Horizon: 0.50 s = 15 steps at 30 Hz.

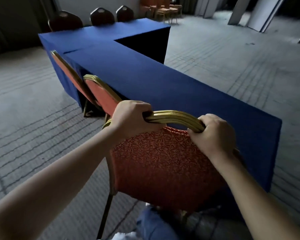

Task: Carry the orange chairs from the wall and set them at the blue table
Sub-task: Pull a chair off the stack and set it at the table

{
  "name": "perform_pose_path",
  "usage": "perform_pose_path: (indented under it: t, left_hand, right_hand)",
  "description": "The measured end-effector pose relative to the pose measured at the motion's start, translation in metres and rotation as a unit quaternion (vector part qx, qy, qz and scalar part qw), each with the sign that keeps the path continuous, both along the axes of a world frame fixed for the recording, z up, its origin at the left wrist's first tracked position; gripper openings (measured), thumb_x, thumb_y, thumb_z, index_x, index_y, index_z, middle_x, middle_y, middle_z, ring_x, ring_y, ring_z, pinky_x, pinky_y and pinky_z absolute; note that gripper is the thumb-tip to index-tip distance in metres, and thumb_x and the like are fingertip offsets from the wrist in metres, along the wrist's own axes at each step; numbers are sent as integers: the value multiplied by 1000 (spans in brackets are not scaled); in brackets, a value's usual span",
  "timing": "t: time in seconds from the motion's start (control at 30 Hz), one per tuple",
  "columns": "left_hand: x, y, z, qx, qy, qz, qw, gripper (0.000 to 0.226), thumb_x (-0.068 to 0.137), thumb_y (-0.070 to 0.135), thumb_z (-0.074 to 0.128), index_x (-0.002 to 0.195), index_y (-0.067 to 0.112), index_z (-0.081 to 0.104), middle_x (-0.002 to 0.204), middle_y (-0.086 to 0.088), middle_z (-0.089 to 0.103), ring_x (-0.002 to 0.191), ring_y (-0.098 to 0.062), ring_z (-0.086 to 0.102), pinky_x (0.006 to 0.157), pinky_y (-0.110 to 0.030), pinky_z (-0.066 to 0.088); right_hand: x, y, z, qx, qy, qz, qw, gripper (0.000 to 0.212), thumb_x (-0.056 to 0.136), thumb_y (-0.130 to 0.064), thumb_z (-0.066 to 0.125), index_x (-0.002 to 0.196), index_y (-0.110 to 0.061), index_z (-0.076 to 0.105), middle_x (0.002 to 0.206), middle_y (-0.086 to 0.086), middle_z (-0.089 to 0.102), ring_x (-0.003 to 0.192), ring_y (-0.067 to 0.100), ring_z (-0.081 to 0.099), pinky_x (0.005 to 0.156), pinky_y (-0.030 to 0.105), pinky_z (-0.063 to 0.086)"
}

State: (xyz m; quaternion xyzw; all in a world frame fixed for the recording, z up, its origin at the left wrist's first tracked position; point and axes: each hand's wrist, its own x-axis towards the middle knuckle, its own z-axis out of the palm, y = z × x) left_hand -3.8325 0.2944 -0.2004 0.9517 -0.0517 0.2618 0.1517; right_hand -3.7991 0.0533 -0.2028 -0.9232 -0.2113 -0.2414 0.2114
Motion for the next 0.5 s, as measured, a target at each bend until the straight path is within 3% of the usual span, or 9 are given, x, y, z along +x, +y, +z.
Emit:
perform_pose_path:
  t: [0.27,0.5]
  left_hand:
    - [131,-19,-21,-29,31,-54,998,50,64,75,63,57,28,48,51,10,46,48,-8,45,47,-21,29]
    - [214,-38,-30,-40,31,-93,994,50,63,76,61,59,26,55,52,12,48,47,-7,45,46,-20,30]
  right_hand:
    - [99,-18,-9,-24,4,-70,997,35,73,-25,70,49,-21,45,50,-8,41,43,9,36,45,19,14]
    - [165,-35,-14,-30,18,-101,994,37,71,-21,73,48,-21,43,49,-8,40,42,11,36,45,19,13]
